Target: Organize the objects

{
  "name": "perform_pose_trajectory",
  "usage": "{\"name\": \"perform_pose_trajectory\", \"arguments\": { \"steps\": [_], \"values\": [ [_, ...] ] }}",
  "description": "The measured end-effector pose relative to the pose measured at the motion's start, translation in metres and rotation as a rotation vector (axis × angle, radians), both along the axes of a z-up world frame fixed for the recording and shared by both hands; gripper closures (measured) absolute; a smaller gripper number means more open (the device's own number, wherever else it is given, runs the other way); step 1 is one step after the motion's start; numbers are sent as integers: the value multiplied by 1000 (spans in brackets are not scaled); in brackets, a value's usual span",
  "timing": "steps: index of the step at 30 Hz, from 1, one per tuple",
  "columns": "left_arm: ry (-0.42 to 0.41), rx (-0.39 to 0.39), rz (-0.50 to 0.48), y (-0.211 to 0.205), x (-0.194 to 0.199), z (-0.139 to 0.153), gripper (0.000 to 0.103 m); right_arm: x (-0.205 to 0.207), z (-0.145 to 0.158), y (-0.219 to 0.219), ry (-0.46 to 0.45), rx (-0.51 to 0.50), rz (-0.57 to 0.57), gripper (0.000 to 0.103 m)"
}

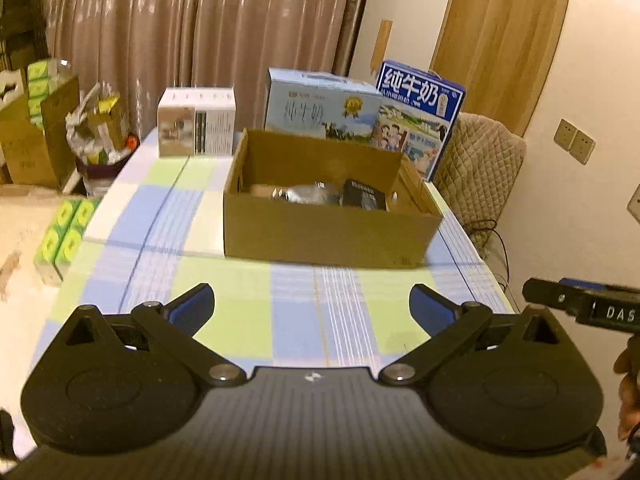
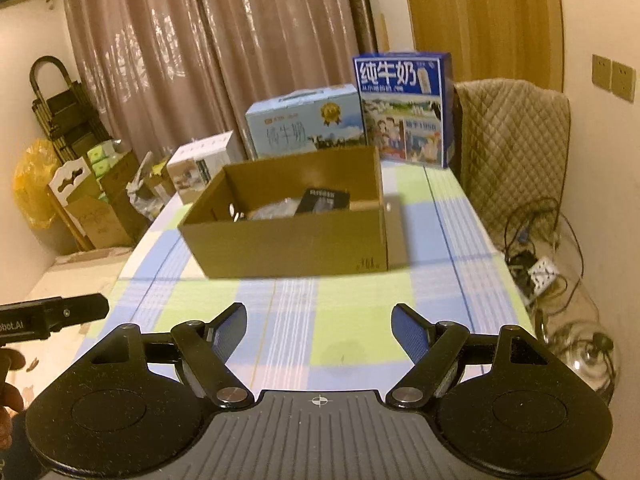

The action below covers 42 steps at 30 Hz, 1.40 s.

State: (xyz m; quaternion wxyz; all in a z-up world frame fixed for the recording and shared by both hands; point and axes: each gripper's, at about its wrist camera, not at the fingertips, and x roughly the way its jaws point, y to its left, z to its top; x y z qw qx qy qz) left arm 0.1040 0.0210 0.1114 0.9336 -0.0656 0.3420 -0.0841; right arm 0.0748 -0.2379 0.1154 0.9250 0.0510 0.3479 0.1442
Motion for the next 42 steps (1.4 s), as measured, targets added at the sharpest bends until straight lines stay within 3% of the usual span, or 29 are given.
{"name": "perform_pose_trajectory", "arguments": {
  "steps": [10, 19, 33, 42],
  "values": [
    [-17, -24, -2, 2, -53, -8, 1, -50, -10, 1, 21, -8, 31, 26],
    [-12, 4, -16, -2, -89, -19, 1, -73, -12, -1, 16, -32, 40, 26],
    [28, 63, -16, -16, -105, -35, 1, -84, -18, -7, 8, -55, 11, 26],
    [35, 57, -21, -16, -105, -38, 1, -87, -22, -2, 12, -88, 20, 26]
  ]
}}
